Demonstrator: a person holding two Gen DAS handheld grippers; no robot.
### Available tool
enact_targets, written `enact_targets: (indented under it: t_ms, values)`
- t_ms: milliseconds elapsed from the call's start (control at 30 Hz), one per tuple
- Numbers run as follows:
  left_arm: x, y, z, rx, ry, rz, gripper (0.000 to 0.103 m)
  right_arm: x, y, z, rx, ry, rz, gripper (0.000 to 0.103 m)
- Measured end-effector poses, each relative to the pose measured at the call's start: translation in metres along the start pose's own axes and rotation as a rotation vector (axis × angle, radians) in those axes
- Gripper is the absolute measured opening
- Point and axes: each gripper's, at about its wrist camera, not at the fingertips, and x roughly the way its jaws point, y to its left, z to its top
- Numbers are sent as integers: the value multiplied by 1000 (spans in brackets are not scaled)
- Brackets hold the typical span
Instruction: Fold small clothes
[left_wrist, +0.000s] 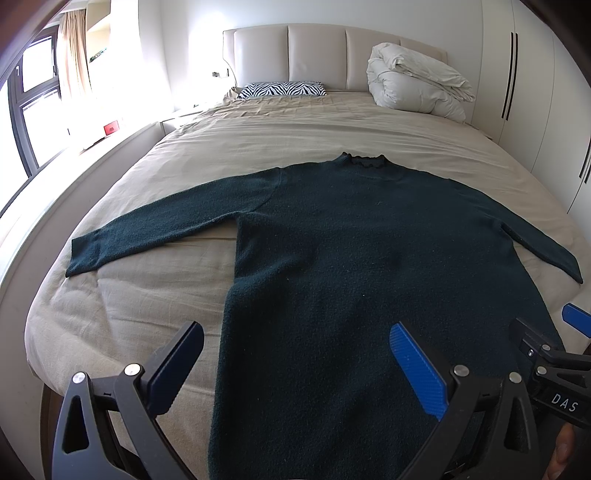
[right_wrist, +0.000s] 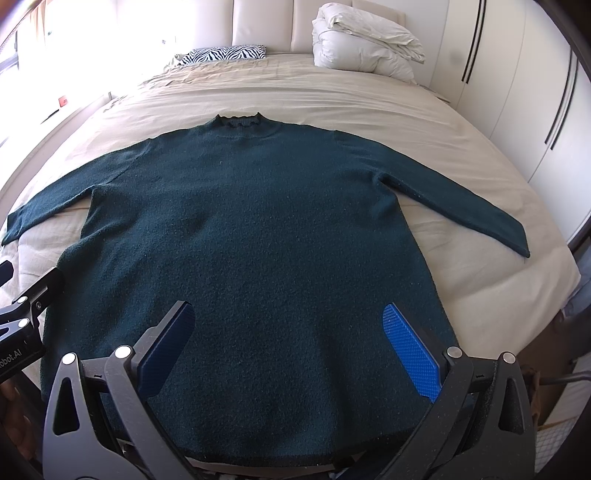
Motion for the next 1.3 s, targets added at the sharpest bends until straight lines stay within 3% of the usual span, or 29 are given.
enact_targets:
  t_ms: [1300]
  values:
    - [1,0,0,-4,2,-4,103,5,2,-4,-14,15,-9,103]
